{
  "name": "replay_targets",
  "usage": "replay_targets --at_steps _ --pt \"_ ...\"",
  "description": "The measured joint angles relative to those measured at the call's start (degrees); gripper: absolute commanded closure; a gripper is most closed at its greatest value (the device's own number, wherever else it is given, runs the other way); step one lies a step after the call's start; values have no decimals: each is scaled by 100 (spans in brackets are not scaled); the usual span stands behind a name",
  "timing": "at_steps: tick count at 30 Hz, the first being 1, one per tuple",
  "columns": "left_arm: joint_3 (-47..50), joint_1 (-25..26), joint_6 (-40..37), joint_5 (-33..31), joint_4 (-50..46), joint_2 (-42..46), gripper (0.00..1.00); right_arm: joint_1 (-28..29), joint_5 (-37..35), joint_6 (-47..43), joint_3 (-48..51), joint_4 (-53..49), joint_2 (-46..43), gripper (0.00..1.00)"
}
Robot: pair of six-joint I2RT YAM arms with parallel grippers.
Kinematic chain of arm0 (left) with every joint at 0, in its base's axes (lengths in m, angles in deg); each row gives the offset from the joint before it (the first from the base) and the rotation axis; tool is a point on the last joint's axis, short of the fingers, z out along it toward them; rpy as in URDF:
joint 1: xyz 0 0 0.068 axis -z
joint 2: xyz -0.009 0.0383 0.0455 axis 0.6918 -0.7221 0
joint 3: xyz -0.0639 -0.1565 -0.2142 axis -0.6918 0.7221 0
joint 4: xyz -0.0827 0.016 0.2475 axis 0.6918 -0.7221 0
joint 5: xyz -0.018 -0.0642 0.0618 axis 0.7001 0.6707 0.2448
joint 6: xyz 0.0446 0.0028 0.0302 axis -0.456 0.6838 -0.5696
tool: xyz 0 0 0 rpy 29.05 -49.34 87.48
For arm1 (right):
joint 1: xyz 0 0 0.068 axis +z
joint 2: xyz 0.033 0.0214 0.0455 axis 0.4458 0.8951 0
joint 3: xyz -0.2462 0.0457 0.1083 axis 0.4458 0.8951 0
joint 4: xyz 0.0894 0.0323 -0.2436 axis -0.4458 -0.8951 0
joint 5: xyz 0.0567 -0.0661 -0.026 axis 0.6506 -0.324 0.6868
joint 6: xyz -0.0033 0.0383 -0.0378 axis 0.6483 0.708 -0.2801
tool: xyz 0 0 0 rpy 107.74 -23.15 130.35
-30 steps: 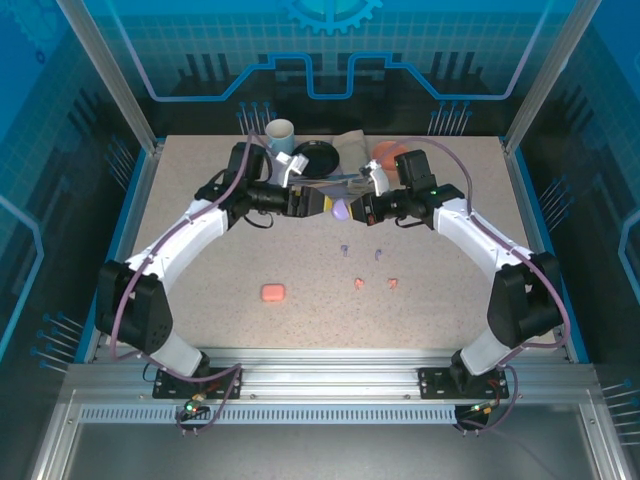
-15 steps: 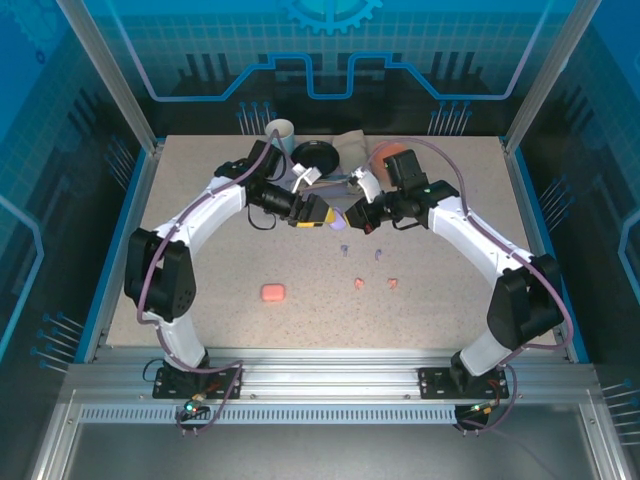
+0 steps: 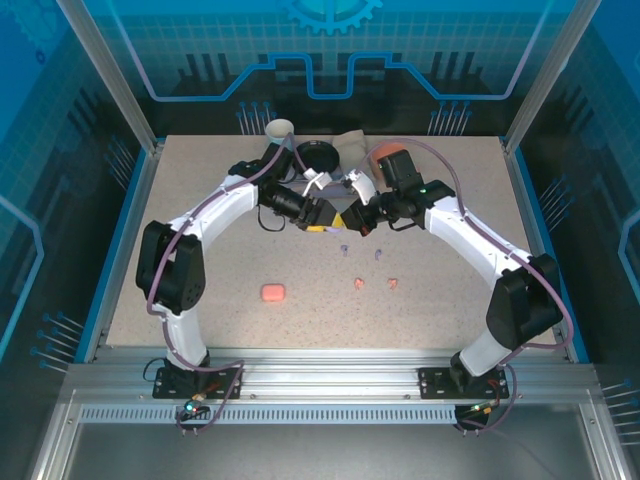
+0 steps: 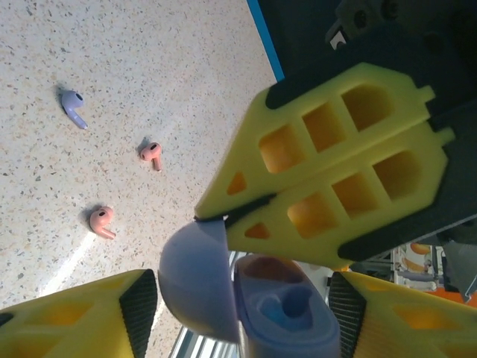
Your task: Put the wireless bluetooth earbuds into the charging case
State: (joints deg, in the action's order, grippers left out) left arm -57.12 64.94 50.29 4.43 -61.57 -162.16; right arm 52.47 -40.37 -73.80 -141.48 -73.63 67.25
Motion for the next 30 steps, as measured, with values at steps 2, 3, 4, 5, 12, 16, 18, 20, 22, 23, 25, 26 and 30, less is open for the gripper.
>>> replay_targets --at_steps 2,3,4,5,12,16,18,20,22,23,25,26,30 --pt "0 0 -26 2 -4 -9 40 0 -2 0 -15 -17 13 100" --pt "0 0 -37 11 -4 -9 42 0 -2 -2 -24 -20 17 100" --pt "-2 0 -37 20 -7 -9 44 0 -4 -2 -26 -17 24 100" --pt "0 0 -52 37 -4 -9 45 0 -4 0 -31 -22 28 100" --pt "0 0 -94 50 -48 -9 62 0 -85 0 -44 -44 46 100" --pt "0 0 -173 131 -50 -9 67 0 -111 0 -92 -68 83 100" --pt "-2 0 -177 151 -46 -9 70 0 -114 2 -122 -81 98 100" --pt "0 0 -190 166 -42 -9 73 0 -129 4 -133 -90 101 100" --pt "0 0 -186 164 -42 -9 79 0 -136 4 -140 -103 107 100" --pt "0 0 -190 162 -39 -9 81 0 -149 7 -144 -105 109 100" --pt "0 -2 -188 162 -20 -9 85 0 -168 26 -168 -129 116 96" --pt "2 0 -190 160 4 -9 87 0 -195 52 -192 -146 120 86" --pt "63 -7 -181 131 131 28 99 -70 -350 269 -260 -186 120 58"
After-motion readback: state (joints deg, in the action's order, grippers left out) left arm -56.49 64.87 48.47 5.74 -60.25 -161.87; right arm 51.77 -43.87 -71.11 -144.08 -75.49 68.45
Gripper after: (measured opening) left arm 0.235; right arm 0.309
